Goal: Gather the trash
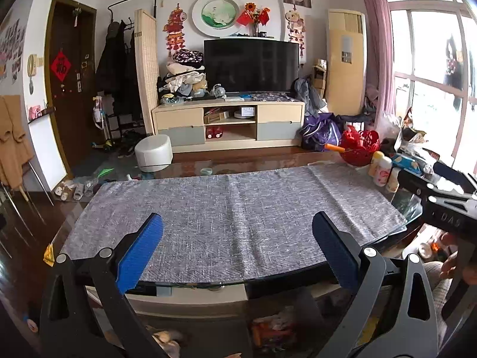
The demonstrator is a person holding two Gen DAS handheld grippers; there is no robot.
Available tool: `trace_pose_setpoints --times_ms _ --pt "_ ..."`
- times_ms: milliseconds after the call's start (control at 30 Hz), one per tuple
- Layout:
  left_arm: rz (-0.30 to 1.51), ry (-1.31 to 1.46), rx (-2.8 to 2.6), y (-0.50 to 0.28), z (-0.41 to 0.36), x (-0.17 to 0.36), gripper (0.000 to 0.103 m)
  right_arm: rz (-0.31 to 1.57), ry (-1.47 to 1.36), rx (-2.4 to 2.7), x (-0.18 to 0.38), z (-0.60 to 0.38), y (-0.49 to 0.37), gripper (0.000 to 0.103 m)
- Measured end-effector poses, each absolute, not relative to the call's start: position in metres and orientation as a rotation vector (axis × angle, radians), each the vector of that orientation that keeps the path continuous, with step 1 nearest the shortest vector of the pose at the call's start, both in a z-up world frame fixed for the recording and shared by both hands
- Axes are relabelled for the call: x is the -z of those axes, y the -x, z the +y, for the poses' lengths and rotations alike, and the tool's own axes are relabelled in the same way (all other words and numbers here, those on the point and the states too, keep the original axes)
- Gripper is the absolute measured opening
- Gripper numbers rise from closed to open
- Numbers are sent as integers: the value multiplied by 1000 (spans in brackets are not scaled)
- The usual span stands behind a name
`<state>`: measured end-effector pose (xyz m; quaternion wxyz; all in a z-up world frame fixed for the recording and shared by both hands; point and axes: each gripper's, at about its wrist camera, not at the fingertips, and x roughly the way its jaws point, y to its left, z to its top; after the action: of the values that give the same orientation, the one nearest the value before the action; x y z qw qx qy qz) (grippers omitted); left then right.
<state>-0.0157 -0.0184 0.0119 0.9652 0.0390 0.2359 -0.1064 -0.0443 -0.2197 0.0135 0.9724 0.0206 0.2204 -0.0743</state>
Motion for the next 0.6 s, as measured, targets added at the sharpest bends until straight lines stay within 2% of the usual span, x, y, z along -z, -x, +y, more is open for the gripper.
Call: trace_pose_setpoints --times_ms 600 --pt "454 -23 129 31 3 -15 95 418 -44 143 -17 -204 58 100"
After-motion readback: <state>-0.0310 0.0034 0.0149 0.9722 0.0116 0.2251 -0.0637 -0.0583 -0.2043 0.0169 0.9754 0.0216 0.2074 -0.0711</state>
